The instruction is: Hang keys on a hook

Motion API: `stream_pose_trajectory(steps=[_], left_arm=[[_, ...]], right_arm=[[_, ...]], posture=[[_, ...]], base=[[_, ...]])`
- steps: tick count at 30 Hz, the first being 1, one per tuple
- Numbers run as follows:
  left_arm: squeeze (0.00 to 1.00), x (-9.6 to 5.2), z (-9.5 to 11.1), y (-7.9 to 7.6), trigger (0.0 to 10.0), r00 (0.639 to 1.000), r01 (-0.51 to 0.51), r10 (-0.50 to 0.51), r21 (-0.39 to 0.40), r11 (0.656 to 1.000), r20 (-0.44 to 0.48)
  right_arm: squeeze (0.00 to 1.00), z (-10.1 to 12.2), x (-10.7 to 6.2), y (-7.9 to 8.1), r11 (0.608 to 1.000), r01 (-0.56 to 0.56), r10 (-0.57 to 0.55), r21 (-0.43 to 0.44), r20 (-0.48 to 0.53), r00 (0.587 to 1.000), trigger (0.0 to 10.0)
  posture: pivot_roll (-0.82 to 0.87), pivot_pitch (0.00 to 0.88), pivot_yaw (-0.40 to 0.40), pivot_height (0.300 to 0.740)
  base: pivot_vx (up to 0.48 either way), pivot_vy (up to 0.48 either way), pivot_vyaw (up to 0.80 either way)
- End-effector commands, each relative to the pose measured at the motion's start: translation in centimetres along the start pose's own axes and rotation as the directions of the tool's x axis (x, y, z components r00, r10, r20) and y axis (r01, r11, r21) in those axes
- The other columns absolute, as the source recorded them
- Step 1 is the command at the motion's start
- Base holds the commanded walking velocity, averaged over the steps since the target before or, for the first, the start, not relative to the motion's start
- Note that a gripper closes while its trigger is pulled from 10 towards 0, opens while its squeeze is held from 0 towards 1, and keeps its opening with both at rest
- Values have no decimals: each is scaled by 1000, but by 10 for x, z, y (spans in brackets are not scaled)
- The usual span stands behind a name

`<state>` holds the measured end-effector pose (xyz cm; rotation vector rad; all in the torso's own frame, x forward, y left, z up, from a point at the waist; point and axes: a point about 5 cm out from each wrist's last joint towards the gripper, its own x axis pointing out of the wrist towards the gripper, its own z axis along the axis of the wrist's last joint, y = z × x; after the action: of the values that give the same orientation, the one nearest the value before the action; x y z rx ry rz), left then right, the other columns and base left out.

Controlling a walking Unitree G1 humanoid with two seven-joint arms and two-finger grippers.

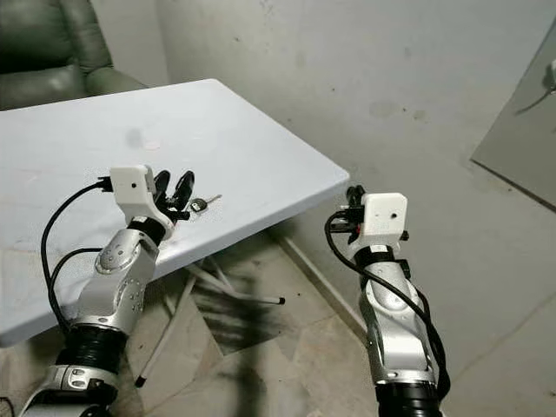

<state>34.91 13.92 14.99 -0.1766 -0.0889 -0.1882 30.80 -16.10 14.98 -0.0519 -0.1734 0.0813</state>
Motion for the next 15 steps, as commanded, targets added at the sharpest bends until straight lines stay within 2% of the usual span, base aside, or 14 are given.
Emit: stream_pose_trajectory(steps=[1, 8, 15], left_arm=[[0, 0, 3, 1, 10000, 1000, 9, -9, 3, 1000, 6], [0, 1, 4, -1, 10000, 1000, 18, -18, 4, 1000, 9], [0, 1, 4, -10, 10000, 998, 54, -54, -3, 999, 11]], right_arm=[[0, 3, 0, 0, 1000, -8, 8, -11, 15, 1000, 10000], [0, 3, 1, 0, 1000, -13, 14, -15, 20, 1000, 10000], [0, 3, 2, 2, 999, -29, 29, -16, 29, 999, 10000]], posture=[[-52, 0, -29, 740], [-50, 0, -28, 740], [-45, 0, -27, 740]], base=[[401, 0, 0], [420, 0, 0], [444, 0, 0]])
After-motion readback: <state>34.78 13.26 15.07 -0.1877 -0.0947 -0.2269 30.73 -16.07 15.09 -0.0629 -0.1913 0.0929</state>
